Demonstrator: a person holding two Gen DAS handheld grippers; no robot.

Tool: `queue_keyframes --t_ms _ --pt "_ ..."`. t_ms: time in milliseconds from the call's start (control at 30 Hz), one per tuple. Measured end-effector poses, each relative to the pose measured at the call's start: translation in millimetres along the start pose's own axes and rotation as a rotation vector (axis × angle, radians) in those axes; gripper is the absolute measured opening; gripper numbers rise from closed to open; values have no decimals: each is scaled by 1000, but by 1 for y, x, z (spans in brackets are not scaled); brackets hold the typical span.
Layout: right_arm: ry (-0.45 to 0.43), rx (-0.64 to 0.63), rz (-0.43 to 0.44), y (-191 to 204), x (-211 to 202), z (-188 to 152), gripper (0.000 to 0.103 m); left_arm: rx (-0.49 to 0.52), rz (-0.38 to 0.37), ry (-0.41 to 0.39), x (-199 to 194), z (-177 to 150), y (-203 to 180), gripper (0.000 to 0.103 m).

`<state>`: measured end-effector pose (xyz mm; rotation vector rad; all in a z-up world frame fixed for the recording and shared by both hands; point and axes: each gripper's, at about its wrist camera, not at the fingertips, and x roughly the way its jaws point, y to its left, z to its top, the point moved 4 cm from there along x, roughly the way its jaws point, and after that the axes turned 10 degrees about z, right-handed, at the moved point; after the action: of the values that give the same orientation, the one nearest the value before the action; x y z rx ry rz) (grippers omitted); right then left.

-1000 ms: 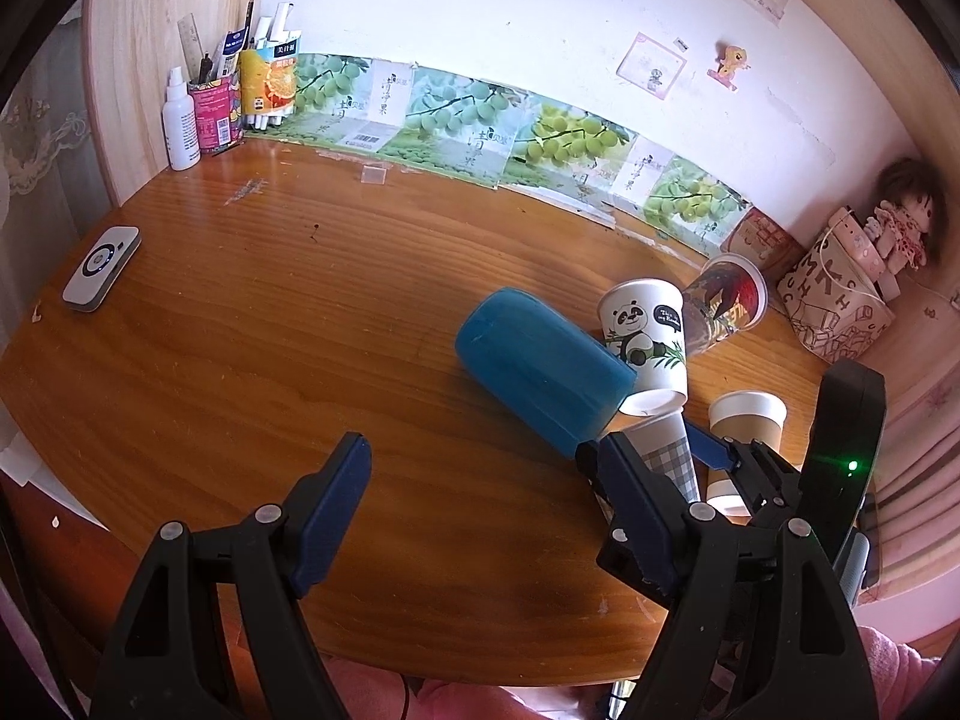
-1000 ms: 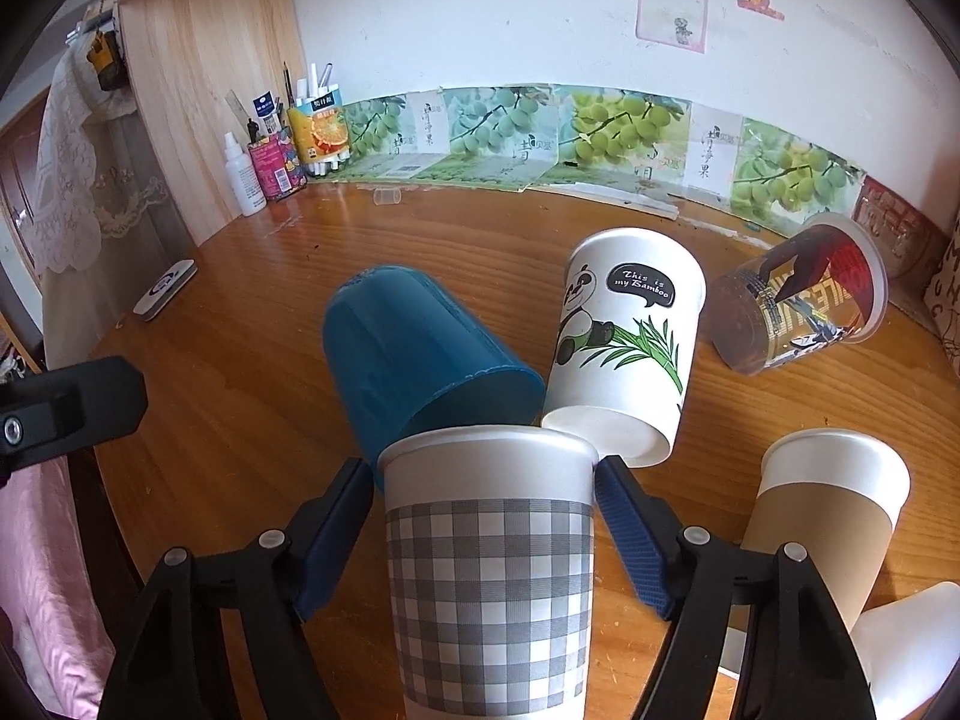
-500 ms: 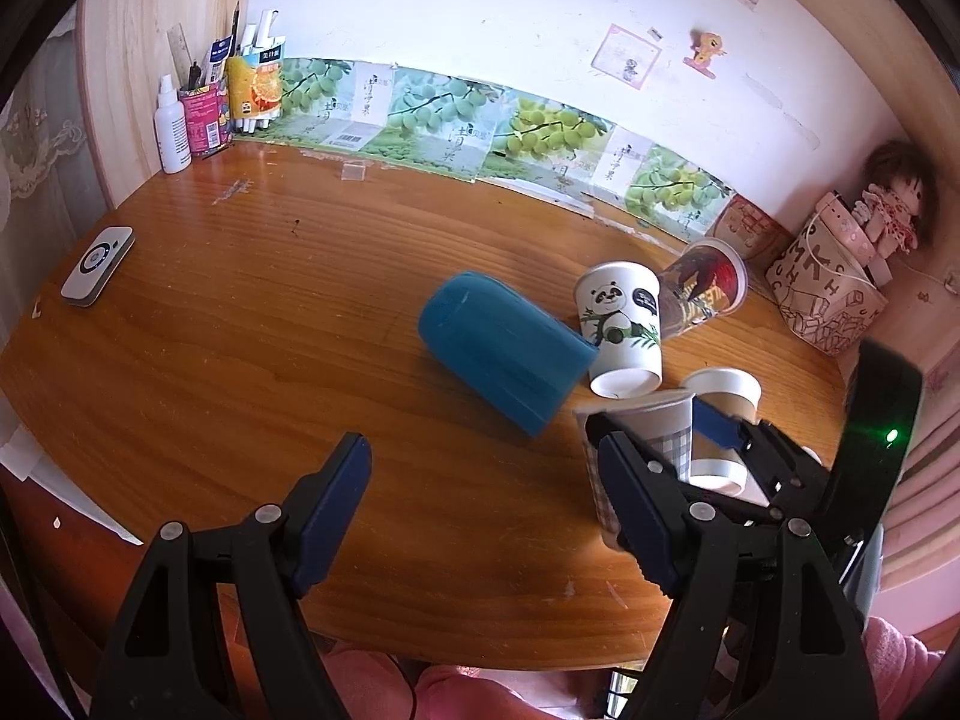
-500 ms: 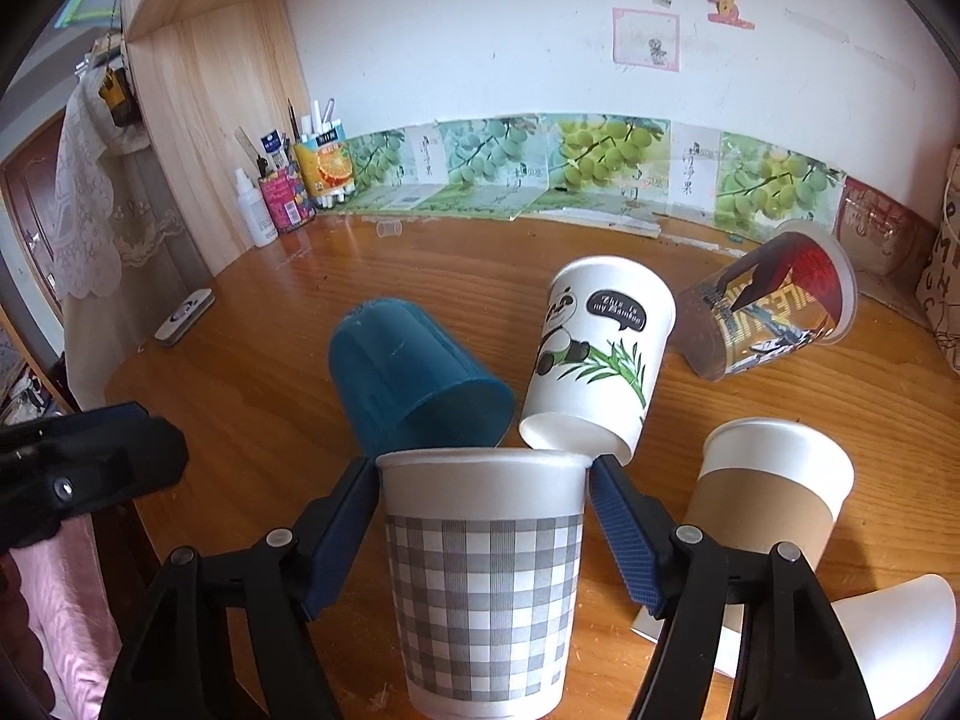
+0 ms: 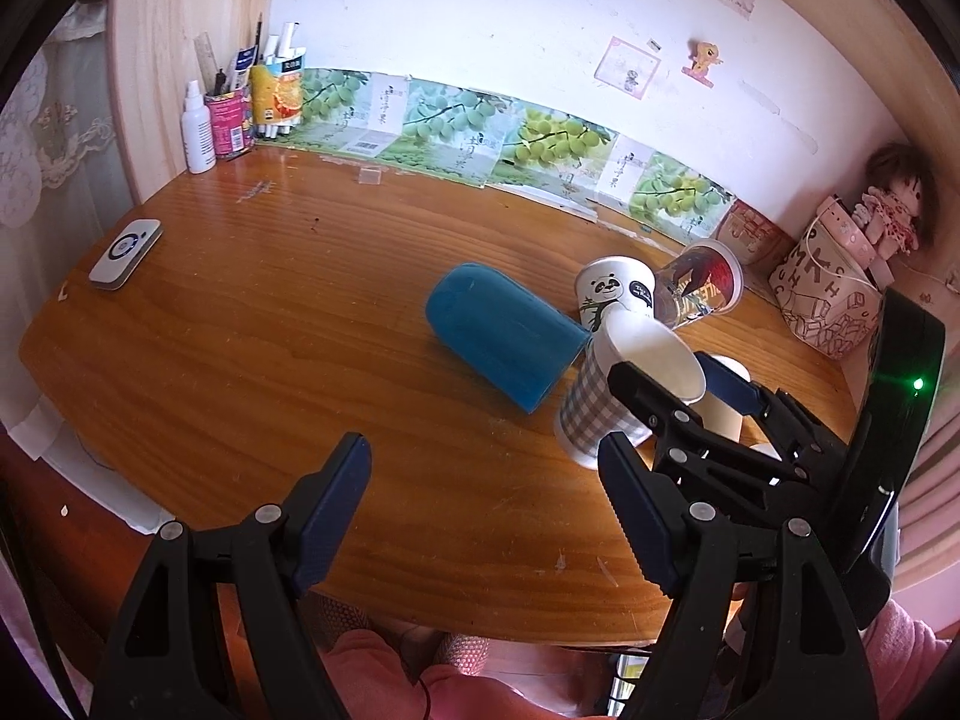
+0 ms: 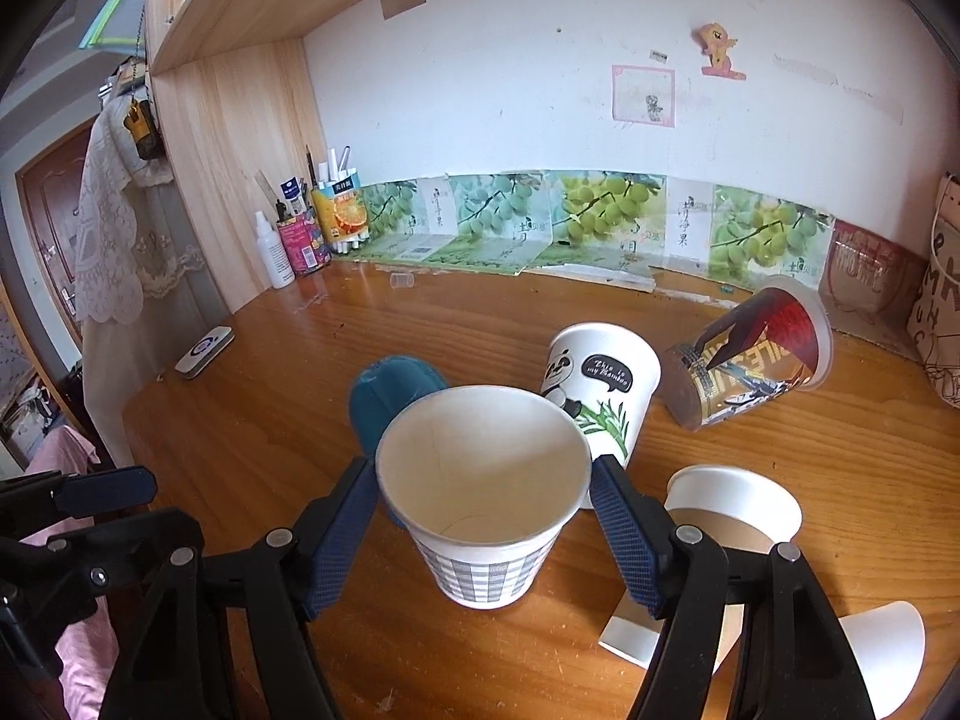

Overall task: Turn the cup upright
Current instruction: 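Shift the plaid cup upright on the table and open the right gripper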

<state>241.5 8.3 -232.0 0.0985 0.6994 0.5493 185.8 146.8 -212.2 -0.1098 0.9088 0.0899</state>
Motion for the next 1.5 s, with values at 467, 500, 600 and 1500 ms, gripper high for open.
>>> queue_keyframes --t_ms 467,500,600,1500 --pt "73 -12 46 11 -8 -27 76 -31 57 -2 -18 -23 3 81" --pt "79 -15 45 11 -8 -29 80 -37 63 -2 -19 -25 4 81" --pt "92 -20 50 12 -11 -34 82 -48 72 -7 -24 -29 6 81" --pt "60 162 -14 5 -183 25 84 61 -76 -110 -118 22 -47 95"
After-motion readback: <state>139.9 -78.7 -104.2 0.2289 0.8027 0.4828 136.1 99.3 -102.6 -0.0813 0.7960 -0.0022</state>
